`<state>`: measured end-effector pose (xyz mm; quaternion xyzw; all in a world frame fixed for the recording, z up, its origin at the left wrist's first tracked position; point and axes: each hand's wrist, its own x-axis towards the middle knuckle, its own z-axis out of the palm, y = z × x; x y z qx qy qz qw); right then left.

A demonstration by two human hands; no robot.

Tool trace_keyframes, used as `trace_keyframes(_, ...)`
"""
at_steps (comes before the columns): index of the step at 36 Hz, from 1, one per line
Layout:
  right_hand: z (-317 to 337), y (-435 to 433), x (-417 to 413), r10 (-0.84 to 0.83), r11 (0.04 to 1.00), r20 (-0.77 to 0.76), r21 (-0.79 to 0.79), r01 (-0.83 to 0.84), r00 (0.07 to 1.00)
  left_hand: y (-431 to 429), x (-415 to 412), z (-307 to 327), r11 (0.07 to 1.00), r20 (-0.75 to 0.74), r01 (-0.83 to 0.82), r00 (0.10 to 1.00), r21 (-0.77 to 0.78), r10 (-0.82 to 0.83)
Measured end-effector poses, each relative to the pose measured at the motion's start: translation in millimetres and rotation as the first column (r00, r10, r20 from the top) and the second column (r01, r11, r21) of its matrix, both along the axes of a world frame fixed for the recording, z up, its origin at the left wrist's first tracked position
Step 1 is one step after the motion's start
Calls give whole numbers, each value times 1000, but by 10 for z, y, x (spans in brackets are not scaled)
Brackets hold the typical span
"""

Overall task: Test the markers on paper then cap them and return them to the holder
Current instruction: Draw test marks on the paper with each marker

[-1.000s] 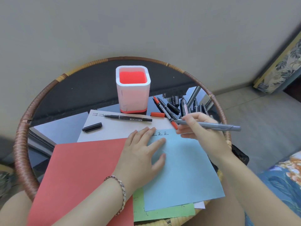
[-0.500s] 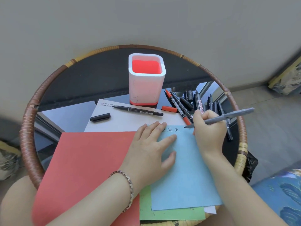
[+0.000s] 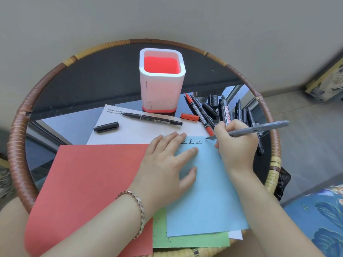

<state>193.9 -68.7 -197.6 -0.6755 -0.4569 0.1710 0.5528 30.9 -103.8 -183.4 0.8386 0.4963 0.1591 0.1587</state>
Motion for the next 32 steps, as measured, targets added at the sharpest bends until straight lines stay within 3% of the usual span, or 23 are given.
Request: trace_keyframes(32,5,6,2,-23,999,55,-25,25,998,7,5,-17,1000,-31,4,1000,-26,-4)
